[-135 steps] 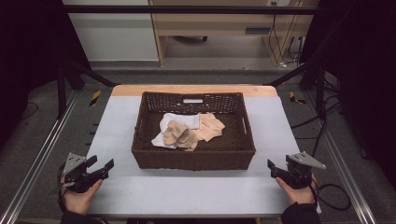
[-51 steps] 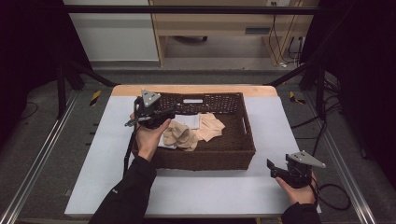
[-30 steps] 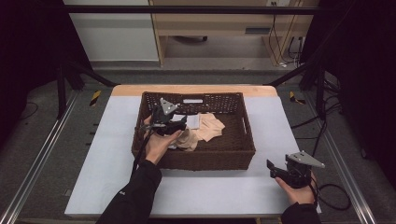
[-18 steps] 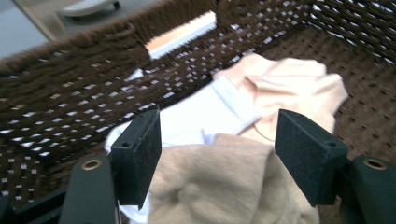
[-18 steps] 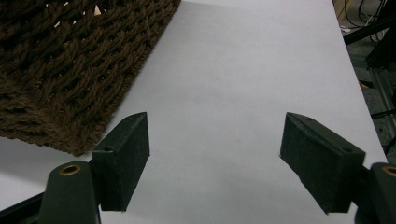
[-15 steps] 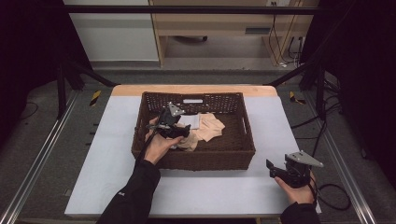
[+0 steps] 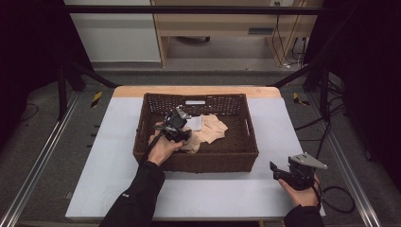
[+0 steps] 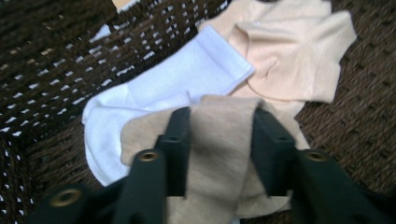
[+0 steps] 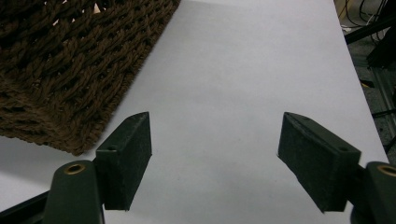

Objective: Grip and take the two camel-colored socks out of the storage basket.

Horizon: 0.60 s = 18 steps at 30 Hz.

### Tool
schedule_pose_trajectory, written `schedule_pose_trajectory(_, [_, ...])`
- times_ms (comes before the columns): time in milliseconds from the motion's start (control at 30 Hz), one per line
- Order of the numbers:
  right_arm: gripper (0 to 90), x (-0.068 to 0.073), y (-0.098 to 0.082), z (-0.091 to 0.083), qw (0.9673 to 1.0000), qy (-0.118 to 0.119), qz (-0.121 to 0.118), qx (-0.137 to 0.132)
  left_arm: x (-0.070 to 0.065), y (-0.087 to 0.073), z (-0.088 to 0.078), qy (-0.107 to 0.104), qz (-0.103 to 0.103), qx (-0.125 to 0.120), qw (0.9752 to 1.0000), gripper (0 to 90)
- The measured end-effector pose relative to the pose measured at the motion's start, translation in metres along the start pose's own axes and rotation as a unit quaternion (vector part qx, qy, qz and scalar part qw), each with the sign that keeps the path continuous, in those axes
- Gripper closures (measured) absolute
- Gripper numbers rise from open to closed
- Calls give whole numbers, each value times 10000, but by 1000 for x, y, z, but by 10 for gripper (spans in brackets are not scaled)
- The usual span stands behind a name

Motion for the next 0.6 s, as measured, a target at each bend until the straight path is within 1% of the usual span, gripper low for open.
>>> schedule_pose_trajectory(33, [267,0,0,0,10000,6,-1,5,-1,0,1,-23,-5,37,10000,663])
schedule_pose_trajectory(67, [270,1,0,0,10000,12,-9,8,-1,-1,1,-44,46,90,9999,748])
schedule_pose_trajectory(133, [272,1,0,0,10000,14,-10,16,-2,-1,1,-73,57,111,9999,827])
schedule_pose_trajectory(167, [272,1,0,0,10000,22,-21,11,-2,0,0,-71,21,65,10000,827])
schedule_pose_trajectory(200, [275,1,0,0,10000,26,-18,13,-1,0,-1,-79,13,45,10000,870])
schedule_pose_trajectory(233, [276,1,0,0,10000,22,-12,19,0,1,-1,-76,-39,-9,10000,873])
schedule_pose_trajectory(333, [285,1,0,0,10000,47,-18,20,2,3,-6,-42,-113,-249,9996,874])
schedule_pose_trajectory(367, [286,1,0,0,10000,55,-6,18,3,4,-9,-44,-157,-386,9991,874])
schedule_pose_trajectory(433, [287,1,0,-1,10000,49,6,19,4,5,-12,-51,-168,-535,9984,875])
schedule_pose_trajectory(467, [288,0,0,-1,10000,45,-4,9,5,7,-16,-75,-166,-666,9976,874])
schedule_pose_trajectory(500, [289,0,0,-1,10000,45,1,3,6,8,-17,-87,-194,-735,9971,875])
schedule_pose_trajectory(567, [290,1,0,-1,10000,56,0,2,9,10,-21,-113,-321,-949,9949,875])
schedule_pose_trajectory(600, [291,1,0,-1,10000,55,2,1,10,12,-24,-148,-414,-1085,9931,875])
Point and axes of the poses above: each handheld gripper's, and its own axes: z roughly forward along the jaws, y roughly out of its top, x roughly to its left, the point moved 6 cm from there along z, roughly forward along the jaws, and after that the axes turned 3 degrees about x, right-handed, at the moved point
